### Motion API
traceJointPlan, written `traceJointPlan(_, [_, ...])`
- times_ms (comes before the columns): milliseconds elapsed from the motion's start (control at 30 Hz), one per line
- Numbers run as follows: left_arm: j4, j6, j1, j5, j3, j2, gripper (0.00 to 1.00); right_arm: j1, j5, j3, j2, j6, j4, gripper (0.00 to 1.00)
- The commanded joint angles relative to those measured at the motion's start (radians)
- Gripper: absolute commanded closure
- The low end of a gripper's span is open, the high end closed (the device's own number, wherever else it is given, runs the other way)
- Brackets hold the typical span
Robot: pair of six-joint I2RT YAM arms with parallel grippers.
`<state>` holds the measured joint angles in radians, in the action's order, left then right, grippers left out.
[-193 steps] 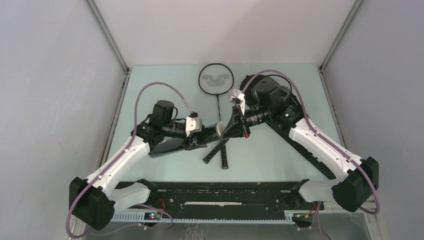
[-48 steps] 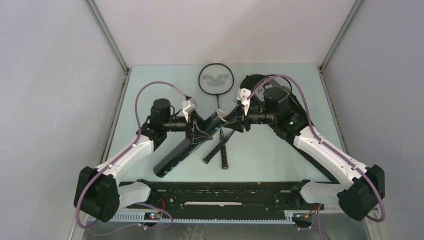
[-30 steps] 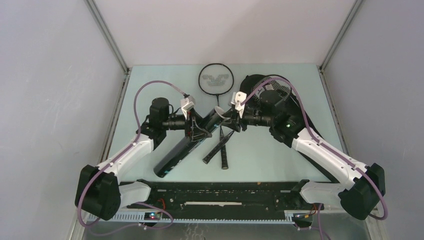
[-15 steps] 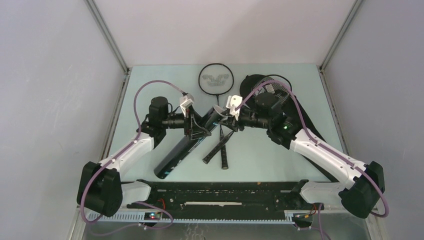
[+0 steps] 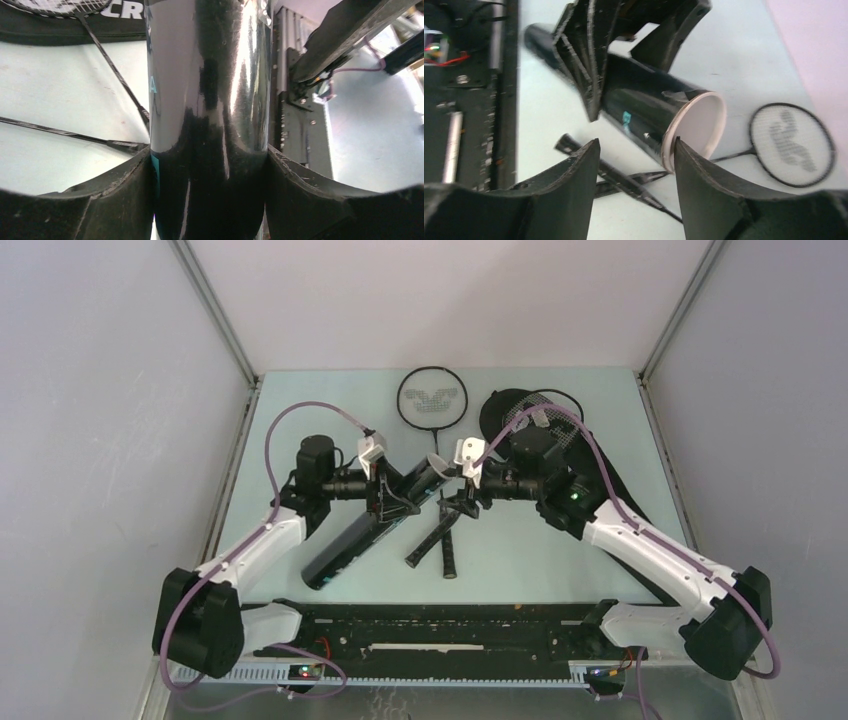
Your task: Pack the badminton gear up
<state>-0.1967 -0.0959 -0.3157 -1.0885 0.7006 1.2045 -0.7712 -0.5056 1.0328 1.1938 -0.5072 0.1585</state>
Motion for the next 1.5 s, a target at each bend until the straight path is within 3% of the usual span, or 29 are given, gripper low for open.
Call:
traceJointPlan(0, [0.124, 0.377, 0.013, 0.101, 0.114, -0.08, 1.0, 0.038, -0.336, -0.016, -0.037, 0.101, 0.217, 0.32])
traceJointPlan(100, [0.263, 0.497, 0.013, 0.093, 0.145, -0.087, 1.0, 0.078, -0.41, -0.006, -0.065, 0.107, 0.236, 0.24])
traceJointPlan(200, [0.296, 0.533, 0.013, 0.082, 0.157, -0.084, 1.0, 0.098, -0.456, -0.002, -0.09, 0.11, 0.253, 0.19])
traceJointPlan(533, [0.424, 0.678, 0.013, -0.001, 0.189, -0.065, 1.0, 0.172, -0.482, -0.004, -0.148, 0.094, 0.278, 0.22])
traceJointPlan(1067, [0.517, 0.767, -0.019, -0.009, 0.191, -0.073, 1.0, 0.042, -0.224, 0.086, -0.045, 0.013, 0.291, 0.23])
traceJointPlan(1467, [0.54, 0.771, -0.041, 0.002, 0.194, -0.081, 1.0, -0.009, -0.172, 0.092, -0.026, -0.01, 0.299, 0.25])
